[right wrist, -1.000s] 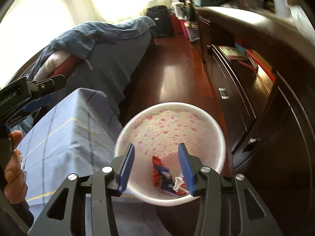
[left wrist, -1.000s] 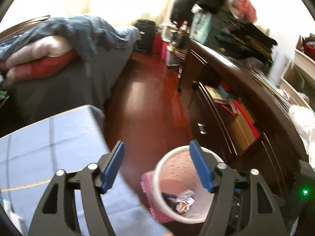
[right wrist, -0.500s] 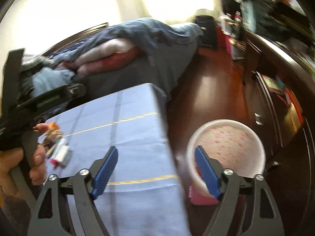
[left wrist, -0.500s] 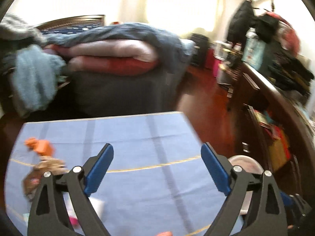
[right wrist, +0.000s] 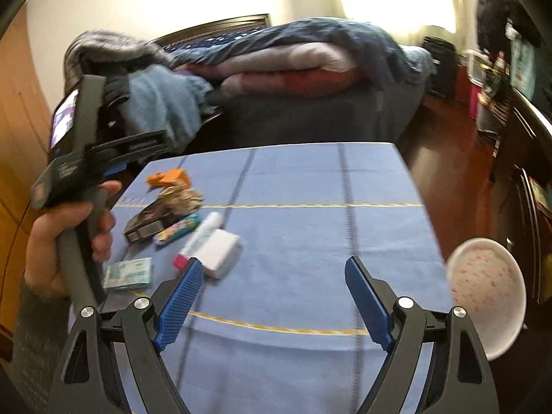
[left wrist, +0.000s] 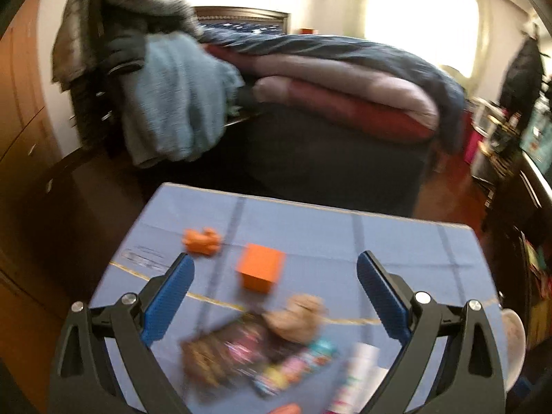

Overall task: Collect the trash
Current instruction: 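Move both tools back over the table, then grasp the orange toy with the left tool while the right tool grasps the glue stick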

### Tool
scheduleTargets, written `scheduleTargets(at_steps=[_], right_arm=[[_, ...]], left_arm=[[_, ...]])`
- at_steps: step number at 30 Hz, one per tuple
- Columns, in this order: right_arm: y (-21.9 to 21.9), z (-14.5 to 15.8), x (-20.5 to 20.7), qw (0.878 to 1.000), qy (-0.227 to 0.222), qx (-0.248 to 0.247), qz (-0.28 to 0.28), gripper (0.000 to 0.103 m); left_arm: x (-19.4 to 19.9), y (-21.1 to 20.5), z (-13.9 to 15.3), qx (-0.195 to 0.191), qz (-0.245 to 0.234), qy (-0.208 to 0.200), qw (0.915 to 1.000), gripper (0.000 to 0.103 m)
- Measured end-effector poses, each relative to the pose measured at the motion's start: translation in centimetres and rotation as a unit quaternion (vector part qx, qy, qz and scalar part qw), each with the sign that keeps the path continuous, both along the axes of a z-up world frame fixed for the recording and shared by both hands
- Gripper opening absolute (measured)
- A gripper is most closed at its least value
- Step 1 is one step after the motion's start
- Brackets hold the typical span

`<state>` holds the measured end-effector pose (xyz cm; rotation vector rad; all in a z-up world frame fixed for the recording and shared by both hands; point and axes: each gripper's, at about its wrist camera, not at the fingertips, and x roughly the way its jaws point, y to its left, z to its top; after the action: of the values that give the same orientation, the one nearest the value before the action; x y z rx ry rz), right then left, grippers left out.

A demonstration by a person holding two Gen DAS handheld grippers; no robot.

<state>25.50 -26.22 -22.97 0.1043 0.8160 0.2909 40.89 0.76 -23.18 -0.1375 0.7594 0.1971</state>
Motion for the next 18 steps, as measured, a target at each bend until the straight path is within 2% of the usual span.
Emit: scheduleTargets(at_steps=[7,13,16,18], right_arm=[[4.9,-0.5,1.3,0.999,0.005,-0.012,0.033,0.084],[6.8,-1.4,2.8,0.999,0.015,-0.019,0.028,0.084],[7.4,-2.0,3.7,0.999,0.025,-0.015,0.027,0.084],[7.9,-2.4,4.2,0.999,0.032,-0.014,0.027,0.084]], left_arm=[[4.3,6.2,-3.1,-0.01,0.042,0.035,0.9984,0.093],[7.0,7.9,-5.8,-0.025,0.033,0.071,0.9967,0.087],[7.7,8.2,-6.9,-0.027,0.025,0.086,0.9957,0.082],[7.9,8.4,-7.6,-0.031,0.016,0.1,0.9944,0.068]])
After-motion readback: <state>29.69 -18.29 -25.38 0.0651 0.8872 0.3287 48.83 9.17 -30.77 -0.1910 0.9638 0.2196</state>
